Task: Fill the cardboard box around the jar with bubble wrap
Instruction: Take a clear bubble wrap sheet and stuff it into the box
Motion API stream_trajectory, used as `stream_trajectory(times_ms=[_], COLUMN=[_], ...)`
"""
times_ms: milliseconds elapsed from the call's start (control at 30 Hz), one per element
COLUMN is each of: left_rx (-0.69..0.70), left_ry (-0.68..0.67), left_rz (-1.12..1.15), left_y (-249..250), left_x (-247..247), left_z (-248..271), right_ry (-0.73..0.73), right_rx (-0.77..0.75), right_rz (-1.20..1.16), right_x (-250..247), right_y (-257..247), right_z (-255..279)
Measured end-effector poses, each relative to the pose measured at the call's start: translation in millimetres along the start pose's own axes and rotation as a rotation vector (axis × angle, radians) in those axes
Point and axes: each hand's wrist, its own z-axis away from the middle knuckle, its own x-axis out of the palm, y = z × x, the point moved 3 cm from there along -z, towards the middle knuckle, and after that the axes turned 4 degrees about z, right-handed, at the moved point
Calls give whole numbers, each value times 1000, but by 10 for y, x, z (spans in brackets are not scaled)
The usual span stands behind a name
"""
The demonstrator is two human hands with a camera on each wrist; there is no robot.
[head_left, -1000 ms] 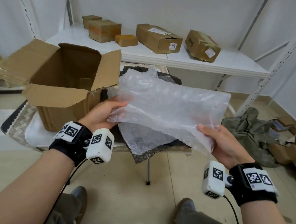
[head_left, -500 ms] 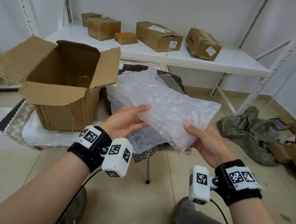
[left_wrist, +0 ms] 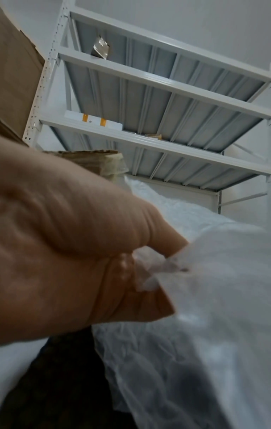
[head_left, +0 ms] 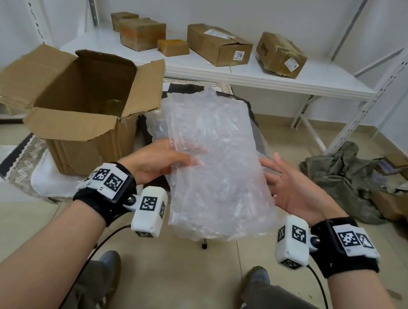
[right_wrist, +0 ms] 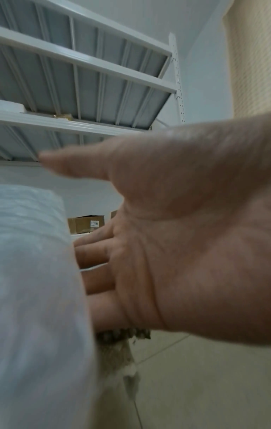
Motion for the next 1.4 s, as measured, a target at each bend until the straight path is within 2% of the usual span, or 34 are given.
stream_trajectory(times_ms=[133, 233, 467, 667, 800, 900, 1000, 1100, 1267, 1400], left_rx=[-30, -25, 39, 71, 58, 32, 18, 14, 22, 39], left_ry=[-99, -118, -23, 36, 69, 88, 118, 145, 54, 96], left_rz=[-61, -55, -1, 149, 179, 235, 273, 292, 312, 296], left_y=[-10, 5, 21, 102, 66, 39, 28, 17, -5, -11], left_x=[36, 7, -56, -40, -43, -51, -54, -67, -42, -5], left_z=[48, 66, 38, 43, -8, -35, -38, -40, -37, -34], right_ry=[32, 67, 136, 110, 40, 11, 95, 163, 205, 161], right_rx=[-22, -21, -64, -128, -163, -117, -82, -125, -174, -156], right_rz=[127, 165, 54, -103, -80, -69, 9, 31, -63, -132], right_x=[83, 92, 20, 24, 40, 44, 31, 34, 28, 59], right_y=[47, 67, 45, 29, 11, 39, 66, 58, 18, 5], right_z=[-41, -68, -77, -105, -114, -121, -126, -131, -119, -96])
